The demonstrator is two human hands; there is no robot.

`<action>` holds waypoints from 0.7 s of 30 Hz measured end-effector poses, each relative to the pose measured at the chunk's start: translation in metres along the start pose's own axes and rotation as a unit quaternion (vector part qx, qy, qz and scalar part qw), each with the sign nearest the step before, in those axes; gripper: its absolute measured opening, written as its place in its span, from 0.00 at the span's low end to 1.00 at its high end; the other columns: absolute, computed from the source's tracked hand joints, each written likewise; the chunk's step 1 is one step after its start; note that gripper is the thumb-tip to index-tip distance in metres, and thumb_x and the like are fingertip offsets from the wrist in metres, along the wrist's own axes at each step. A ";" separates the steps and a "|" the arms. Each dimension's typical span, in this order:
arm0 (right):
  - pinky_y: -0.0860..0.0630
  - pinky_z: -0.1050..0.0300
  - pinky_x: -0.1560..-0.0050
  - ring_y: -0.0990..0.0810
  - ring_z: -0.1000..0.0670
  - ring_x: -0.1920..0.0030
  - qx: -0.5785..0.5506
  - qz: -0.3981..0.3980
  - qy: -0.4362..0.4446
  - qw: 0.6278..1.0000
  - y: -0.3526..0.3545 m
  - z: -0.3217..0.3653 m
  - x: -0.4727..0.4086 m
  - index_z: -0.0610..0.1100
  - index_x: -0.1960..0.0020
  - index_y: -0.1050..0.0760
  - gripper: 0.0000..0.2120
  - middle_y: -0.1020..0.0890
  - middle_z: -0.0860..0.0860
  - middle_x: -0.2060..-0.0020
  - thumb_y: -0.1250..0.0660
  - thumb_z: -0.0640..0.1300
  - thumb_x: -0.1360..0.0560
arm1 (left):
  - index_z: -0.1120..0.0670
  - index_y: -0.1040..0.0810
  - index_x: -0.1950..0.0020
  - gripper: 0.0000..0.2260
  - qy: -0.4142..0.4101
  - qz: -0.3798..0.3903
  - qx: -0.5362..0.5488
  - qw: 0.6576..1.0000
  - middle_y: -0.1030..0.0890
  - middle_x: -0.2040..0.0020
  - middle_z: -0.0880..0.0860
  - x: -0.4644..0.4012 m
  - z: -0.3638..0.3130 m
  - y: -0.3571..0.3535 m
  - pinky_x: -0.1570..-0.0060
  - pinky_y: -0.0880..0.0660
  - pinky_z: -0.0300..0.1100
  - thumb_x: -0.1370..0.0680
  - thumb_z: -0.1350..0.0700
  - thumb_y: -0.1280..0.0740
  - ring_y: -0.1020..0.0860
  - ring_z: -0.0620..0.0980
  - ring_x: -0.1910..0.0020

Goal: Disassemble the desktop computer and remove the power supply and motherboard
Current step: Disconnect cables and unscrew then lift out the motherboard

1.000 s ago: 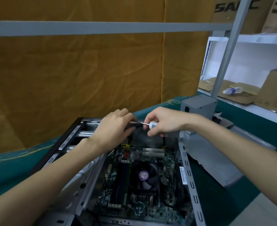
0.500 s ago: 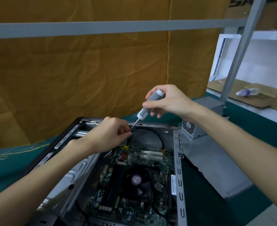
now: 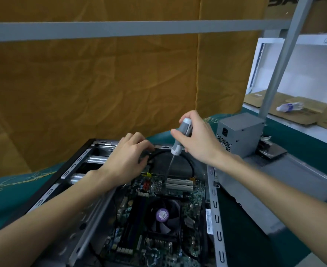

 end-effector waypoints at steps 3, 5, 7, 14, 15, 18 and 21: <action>0.27 0.57 0.72 0.25 0.53 0.72 0.026 0.036 0.057 0.997 -0.026 0.016 0.002 0.51 0.47 0.33 0.13 0.23 0.51 0.68 0.29 0.53 0.21 | 0.54 0.17 0.48 0.10 -0.009 0.040 0.122 0.992 0.19 0.54 0.49 -0.005 -0.014 -0.004 0.56 0.28 0.42 0.24 0.65 0.33 0.23 0.47 0.56; 0.32 0.59 0.74 0.27 0.53 0.73 0.044 0.043 0.099 0.993 -0.038 0.029 -0.001 0.51 0.47 0.34 0.13 0.25 0.52 0.71 0.30 0.54 0.22 | 0.56 0.18 0.50 0.11 0.059 0.089 0.249 0.963 0.17 0.58 0.52 -0.005 -0.012 -0.015 0.59 0.25 0.45 0.25 0.68 0.35 0.20 0.49 0.59; 0.30 0.54 0.73 0.27 0.51 0.72 0.052 0.066 0.128 0.988 -0.048 0.039 -0.006 0.52 0.46 0.35 0.14 0.25 0.51 0.70 0.31 0.54 0.22 | 0.58 0.19 0.49 0.09 0.133 0.113 0.366 0.914 0.16 0.56 0.57 -0.002 -0.005 -0.024 0.53 0.22 0.50 0.25 0.69 0.33 0.18 0.52 0.57; 0.32 0.56 0.71 0.27 0.51 0.70 0.034 0.137 0.150 0.979 -0.076 0.029 -0.008 0.49 0.47 0.33 0.13 0.27 0.53 0.69 0.29 0.51 0.21 | 0.59 0.22 0.50 0.04 0.237 0.141 0.389 0.879 0.21 0.62 0.56 0.015 0.007 -0.065 0.61 0.24 0.54 0.22 0.59 0.29 0.24 0.56 0.65; 0.32 0.59 0.71 0.27 0.52 0.69 0.032 0.146 0.150 0.977 -0.079 0.027 -0.008 0.49 0.47 0.33 0.13 0.27 0.54 0.69 0.29 0.51 0.22 | 0.60 0.23 0.51 0.05 0.248 0.134 0.366 0.887 0.20 0.62 0.58 0.016 0.009 -0.071 0.59 0.22 0.58 0.22 0.60 0.29 0.24 0.58 0.65; 0.35 0.61 0.71 0.28 0.53 0.70 0.040 0.169 0.161 0.972 -0.086 0.024 -0.007 0.49 0.46 0.34 0.13 0.28 0.55 0.71 0.31 0.51 0.21 | 0.59 0.24 0.50 0.06 0.268 0.109 0.323 0.901 0.20 0.60 0.56 0.019 0.016 -0.075 0.57 0.23 0.64 0.22 0.59 0.29 0.25 0.54 0.64; 0.35 0.59 0.71 0.28 0.53 0.70 0.059 0.195 0.185 0.961 -0.094 0.026 -0.003 0.50 0.45 0.36 0.13 0.28 0.54 0.70 0.33 0.53 0.19 | 0.55 0.24 0.50 0.06 0.261 0.091 0.307 0.911 0.19 0.61 0.53 0.021 0.017 -0.071 0.57 0.22 0.61 0.23 0.60 0.27 0.22 0.52 0.62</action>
Point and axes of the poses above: each hand's wrist, its own x-axis away from the middle knuckle, its own y-axis out of the back of the hand, z = x × y, the point moved 9 cm from there along -x, towards the middle knuckle
